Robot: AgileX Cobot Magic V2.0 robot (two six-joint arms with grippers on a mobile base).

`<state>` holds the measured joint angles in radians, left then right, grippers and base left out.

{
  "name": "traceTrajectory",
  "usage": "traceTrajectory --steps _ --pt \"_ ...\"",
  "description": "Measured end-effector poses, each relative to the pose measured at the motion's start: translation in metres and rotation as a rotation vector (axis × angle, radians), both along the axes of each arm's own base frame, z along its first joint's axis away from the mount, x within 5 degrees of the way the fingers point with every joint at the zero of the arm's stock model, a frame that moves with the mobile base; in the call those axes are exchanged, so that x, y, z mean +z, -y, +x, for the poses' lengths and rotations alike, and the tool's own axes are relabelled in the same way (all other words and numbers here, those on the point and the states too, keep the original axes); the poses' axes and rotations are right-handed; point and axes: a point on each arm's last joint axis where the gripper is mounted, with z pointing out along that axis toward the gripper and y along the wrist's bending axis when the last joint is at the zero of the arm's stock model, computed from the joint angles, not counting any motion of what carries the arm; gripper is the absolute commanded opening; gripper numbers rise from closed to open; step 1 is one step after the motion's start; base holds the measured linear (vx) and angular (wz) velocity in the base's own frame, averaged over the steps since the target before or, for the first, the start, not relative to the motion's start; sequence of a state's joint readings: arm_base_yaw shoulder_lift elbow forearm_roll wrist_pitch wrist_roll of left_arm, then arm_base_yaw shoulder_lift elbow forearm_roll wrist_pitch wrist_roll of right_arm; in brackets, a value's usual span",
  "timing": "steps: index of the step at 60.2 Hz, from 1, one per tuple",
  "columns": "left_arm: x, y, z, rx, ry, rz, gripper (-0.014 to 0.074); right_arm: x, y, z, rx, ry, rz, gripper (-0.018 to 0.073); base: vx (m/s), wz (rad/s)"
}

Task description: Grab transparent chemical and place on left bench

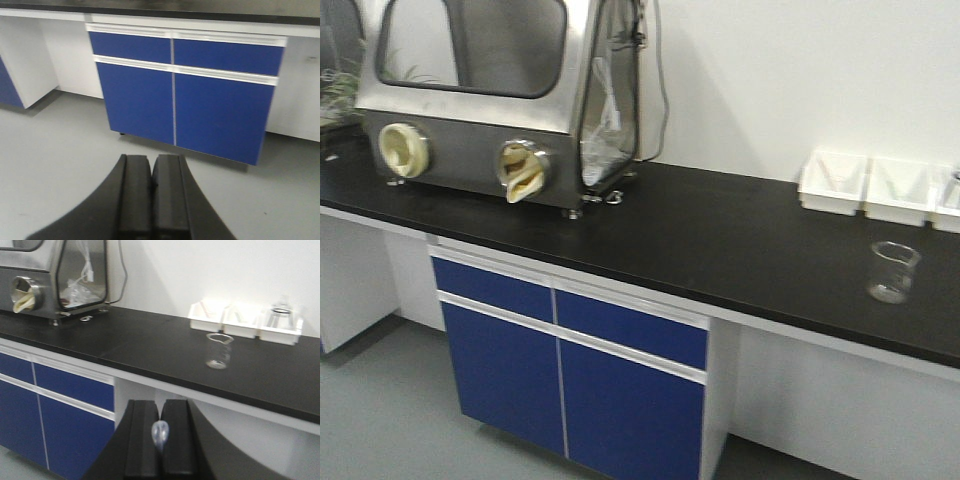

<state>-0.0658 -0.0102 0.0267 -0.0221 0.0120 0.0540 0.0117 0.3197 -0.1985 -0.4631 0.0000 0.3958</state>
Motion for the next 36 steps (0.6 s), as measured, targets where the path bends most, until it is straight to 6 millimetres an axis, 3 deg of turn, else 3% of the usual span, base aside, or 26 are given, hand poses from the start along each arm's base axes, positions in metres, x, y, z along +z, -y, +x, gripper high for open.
traceTrajectory --steps 17,36 --pt "0.0000 0.0000 0.0000 0.000 0.000 0.000 -0.0003 0.0000 0.0000 0.0000 0.000 0.000 0.000 0.0000 0.38 0.16" --pt "0.0000 0.0000 0.0000 0.000 0.000 0.000 -0.0003 0.0000 0.0000 0.0000 0.000 0.000 0.000 0.0000 0.46 -0.29"
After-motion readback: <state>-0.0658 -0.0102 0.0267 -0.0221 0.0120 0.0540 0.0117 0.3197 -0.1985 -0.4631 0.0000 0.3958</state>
